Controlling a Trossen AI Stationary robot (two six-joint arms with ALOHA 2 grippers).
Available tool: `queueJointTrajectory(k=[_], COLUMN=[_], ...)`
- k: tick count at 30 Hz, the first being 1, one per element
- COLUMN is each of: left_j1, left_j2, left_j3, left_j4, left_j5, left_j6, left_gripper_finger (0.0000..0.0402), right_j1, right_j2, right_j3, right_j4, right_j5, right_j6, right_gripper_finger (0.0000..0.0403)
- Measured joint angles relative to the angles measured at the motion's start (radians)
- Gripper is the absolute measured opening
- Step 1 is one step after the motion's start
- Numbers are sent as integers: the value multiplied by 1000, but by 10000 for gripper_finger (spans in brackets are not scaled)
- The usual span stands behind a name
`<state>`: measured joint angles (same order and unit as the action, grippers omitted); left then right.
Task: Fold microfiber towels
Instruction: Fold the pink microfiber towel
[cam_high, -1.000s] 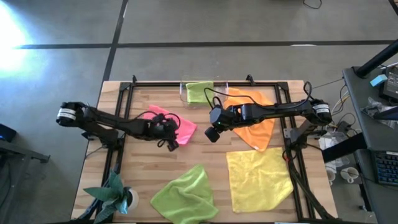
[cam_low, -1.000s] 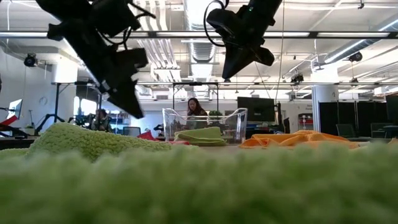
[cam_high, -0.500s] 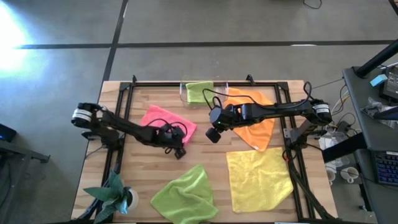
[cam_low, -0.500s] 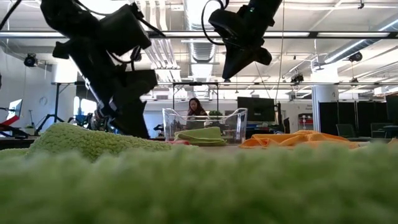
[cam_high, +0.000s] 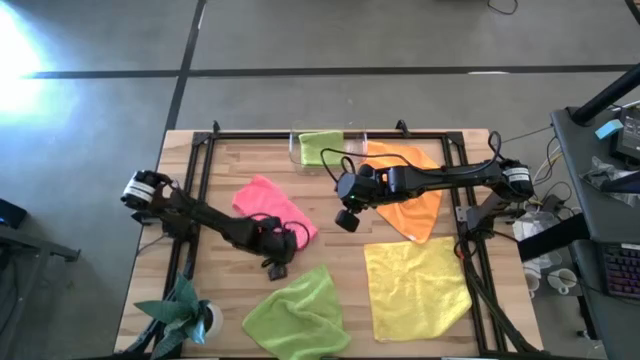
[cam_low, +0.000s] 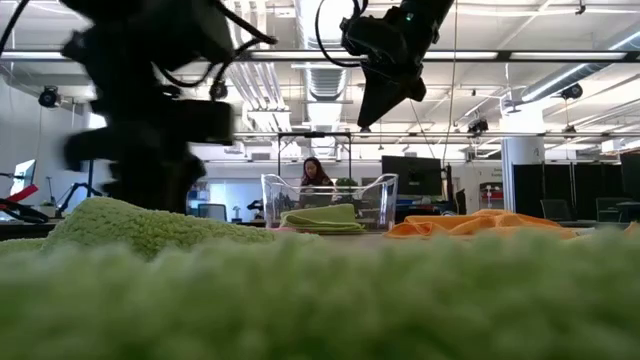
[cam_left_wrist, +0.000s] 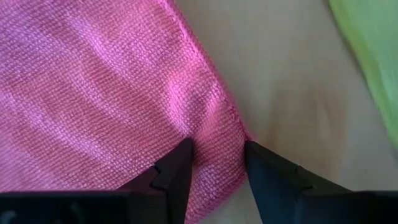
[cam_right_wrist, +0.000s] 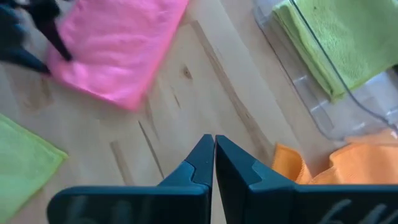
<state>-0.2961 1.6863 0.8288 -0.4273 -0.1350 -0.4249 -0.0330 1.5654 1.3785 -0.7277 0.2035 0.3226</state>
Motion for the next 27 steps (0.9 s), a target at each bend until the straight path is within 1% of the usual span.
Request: queueJointTrajectory(k=[3,6,9,11,13,16,19,23,27], left_j1=[-44,-70,-87,-98,-116,-152,-188,-226,-281], left_j2=[-2,-5,-6,-27,-41,-49,-54,-28,-14], left_j3=[36,93,161,213,242,253,250,248,235], left_j4=[-162,-321,-465,-502,-560,-569,-566,-549,-547], left_j5=[19,24,22,5,-25,-67,-109,-162,-288], left_j6=[60,56,-7,-61,-122,-213,-298,-359,-468], left_gripper_finger=[134,134,134,134,134,134,134,134,134], right_j1=[0,0,0,0,0,0,0,0,0], right_j2=[0,0,0,0,0,0,0,2,7], right_j3=[0,0,0,0,0,0,0,0,0], right_j4=[0,0,0,0,0,1,8,20,43], right_j5=[0,-1,-2,-14,-49,-84,-109,-110,-117], right_j6=[-39,-63,-113,-149,-173,-192,-219,-255,-291], right_gripper_finger=[9,9,9,9,9,11,24,59,101])
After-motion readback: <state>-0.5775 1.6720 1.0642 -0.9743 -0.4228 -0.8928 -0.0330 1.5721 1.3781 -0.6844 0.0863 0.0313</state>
